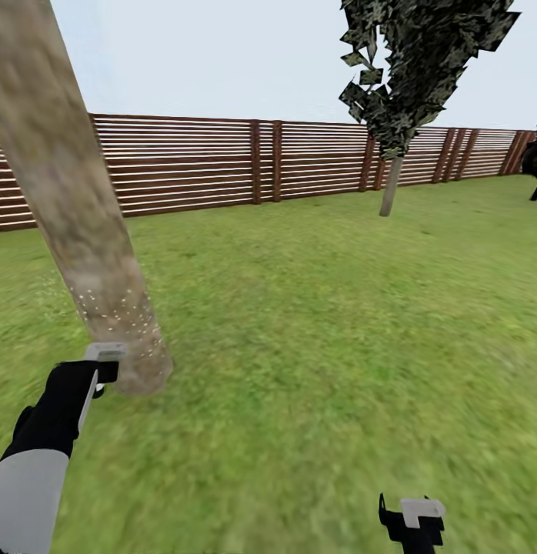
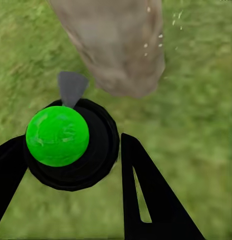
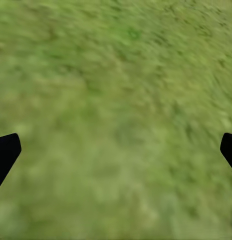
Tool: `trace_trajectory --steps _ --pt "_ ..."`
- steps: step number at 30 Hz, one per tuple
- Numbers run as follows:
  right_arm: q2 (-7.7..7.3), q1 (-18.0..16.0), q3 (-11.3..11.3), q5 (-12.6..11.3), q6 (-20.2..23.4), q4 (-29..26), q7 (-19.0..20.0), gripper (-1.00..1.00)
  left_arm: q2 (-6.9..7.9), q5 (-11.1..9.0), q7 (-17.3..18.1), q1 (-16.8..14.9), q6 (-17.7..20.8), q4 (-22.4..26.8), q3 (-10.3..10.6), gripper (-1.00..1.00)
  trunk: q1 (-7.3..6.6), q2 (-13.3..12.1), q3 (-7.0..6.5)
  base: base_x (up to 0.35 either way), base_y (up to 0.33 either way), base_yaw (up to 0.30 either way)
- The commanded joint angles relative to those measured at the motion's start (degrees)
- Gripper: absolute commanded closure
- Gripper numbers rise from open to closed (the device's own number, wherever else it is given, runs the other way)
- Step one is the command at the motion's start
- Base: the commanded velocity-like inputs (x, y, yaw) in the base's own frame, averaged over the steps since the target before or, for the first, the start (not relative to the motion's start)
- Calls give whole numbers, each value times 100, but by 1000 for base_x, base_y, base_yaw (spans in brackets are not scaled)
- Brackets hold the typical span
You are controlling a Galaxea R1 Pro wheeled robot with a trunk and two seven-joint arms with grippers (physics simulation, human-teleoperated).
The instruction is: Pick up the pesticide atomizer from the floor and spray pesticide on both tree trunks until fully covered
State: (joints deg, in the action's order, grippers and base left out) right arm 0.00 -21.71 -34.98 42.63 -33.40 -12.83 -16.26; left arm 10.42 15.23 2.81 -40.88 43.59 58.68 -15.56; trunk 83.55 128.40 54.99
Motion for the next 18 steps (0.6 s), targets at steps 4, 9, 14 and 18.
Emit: trace_trajectory --steps 4,9,14,18 --pt "0 0 0 0 0 0 0 -100 5 21 -3 -7 -3 28 -62 100 0 0 0 185 -196 240" --pt "-1 0 0 0 0 0 0 -100 59 38 -10 -2 -17 10 -283 100 0 0 0 324 -23 28" --pt "0 0 0 0 0 0 0 -100 104 57 2 198 -55 -33 -545 100 0 0 0 102 0 152" --pt "0 1 0 0 0 0 0 -100 109 59 -4 219 -59 -32 -550 100 0 0 0 0 0 276"
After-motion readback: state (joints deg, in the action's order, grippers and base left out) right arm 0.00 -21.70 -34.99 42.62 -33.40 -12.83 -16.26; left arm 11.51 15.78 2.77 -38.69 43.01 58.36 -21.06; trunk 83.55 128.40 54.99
